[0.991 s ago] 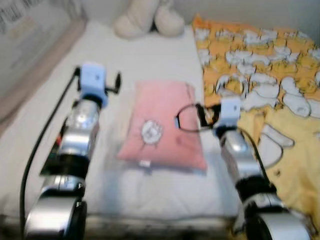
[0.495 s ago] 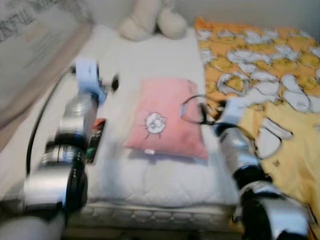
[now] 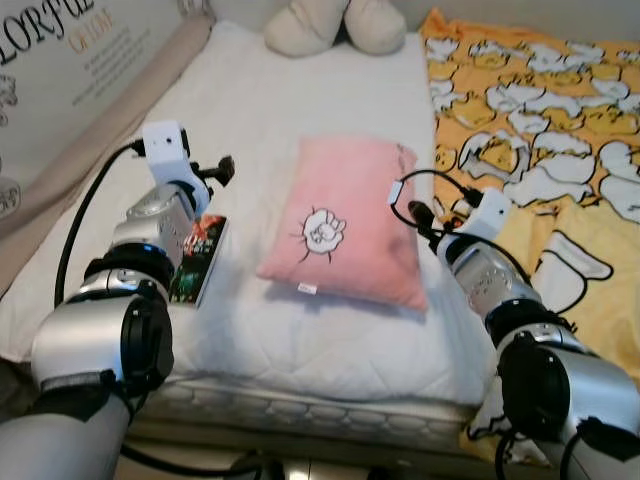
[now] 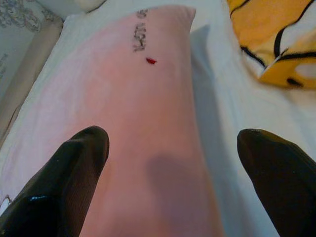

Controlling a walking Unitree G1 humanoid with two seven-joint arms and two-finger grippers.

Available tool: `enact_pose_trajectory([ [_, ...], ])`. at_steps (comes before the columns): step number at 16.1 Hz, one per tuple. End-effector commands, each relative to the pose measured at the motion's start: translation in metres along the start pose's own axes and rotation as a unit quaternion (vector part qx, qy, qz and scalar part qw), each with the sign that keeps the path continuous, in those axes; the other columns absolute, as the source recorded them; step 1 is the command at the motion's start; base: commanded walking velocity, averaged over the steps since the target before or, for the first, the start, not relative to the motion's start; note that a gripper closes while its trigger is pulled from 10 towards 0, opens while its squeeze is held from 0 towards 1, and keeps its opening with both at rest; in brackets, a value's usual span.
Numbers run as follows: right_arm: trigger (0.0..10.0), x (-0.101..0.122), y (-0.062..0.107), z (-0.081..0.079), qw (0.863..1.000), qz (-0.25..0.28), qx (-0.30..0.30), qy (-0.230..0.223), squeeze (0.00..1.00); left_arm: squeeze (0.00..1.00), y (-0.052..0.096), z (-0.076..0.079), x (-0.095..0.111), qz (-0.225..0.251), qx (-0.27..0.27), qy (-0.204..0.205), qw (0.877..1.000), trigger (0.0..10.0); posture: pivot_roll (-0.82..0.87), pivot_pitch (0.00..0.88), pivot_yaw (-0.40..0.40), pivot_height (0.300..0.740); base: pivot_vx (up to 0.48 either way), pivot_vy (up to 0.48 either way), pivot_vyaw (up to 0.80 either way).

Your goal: Clean up the room

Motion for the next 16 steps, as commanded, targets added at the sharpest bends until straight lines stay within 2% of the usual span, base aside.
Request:
enact_pose_trajectory([
  [1,10.0,0.006,-0.002,-0.007,1.000,0.004,0.009,-0.016,0.00,0.00,0.001,-0.004,-0.002,-0.009,0.007,0.016,1.000,10.0,-0.11,0.161,0.029,0.736,0.000,0.000,0.00],
  [2,10.0,0.005,-0.002,-0.007,1.000,0.002,0.010,-0.019,0.00,0.00,0.000,-0.003,-0.003,-0.011,0.004,0.019,1.000,10.0,-0.11,0.167,0.029,0.736,0.000,0.000,0.00],
  [3,10.0,0.003,-0.003,-0.008,1.000,-0.002,0.010,-0.030,0.00,0.00,-0.001,0.004,-0.007,-0.024,-0.009,0.021,0.999,10.0,-0.13,0.193,0.028,0.736,0.000,0.000,0.00],
  [4,10.0,0.004,-0.003,-0.009,0.999,-0.005,0.010,-0.046,0.00,0.00,-0.003,0.019,-0.017,-0.047,-0.029,0.007,0.998,10.0,-0.14,0.203,0.029,0.736,0.000,0.000,0.00],
  [6,10.0,0.005,-0.004,-0.011,0.999,-0.005,0.013,-0.048,0.00,0.00,-0.003,0.025,-0.022,-0.054,-0.033,0.003,0.998,10.0,-0.16,0.217,0.027,0.736,0.000,0.000,0.00],
  [7,10.0,0.007,-0.005,-0.017,0.998,-0.003,0.022,-0.050,0.00,0.00,-0.004,0.039,-0.033,-0.063,-0.044,-0.012,0.997,10.0,-0.19,0.238,0.023,0.736,0.000,0.000,0.00],
  [11,10.0,0.002,-0.005,-0.024,0.998,-0.011,0.042,-0.039,0.00,0.00,-0.004,0.048,-0.044,-0.075,-0.056,-0.034,0.995,10.0,-0.20,0.253,0.015,0.736,0.000,0.000,0.00],
  [13,10.0,-0.009,-0.004,-0.028,0.997,-0.027,0.054,-0.038,0.00,0.00,-0.004,0.055,-0.045,-0.072,-0.060,-0.003,0.996,10.0,-0.21,0.263,0.014,0.736,0.000,0.000,0.00],
  [15,10.0,-0.011,-0.005,-0.036,0.996,-0.029,0.066,-0.051,0.00,0.00,-0.005,0.064,-0.044,-0.069,-0.062,0.047,0.995,10.0,-0.21,0.263,0.013,0.736,0.000,0.000,0.00],
  [16,10.0,-0.011,-0.005,-0.041,0.995,-0.028,0.075,-0.058,0.00,0.00,-0.005,0.067,-0.046,-0.071,-0.064,0.056,0.994,10.0,-0.21,0.263,0.013,0.736,0.000,0.000,0.00],
])
Point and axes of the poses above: a point about 5 cm out from each wrist's last joint towards the gripper, its own y axis pointing back from the gripper into the wrist, its own x axis along the axis of the wrist's last joint, z = x × y, the point moved 4 cm from there along -y, pointing out of the wrist towards the gripper, and after that the axes turned 13 degrees about y, right-handed, at the moved point
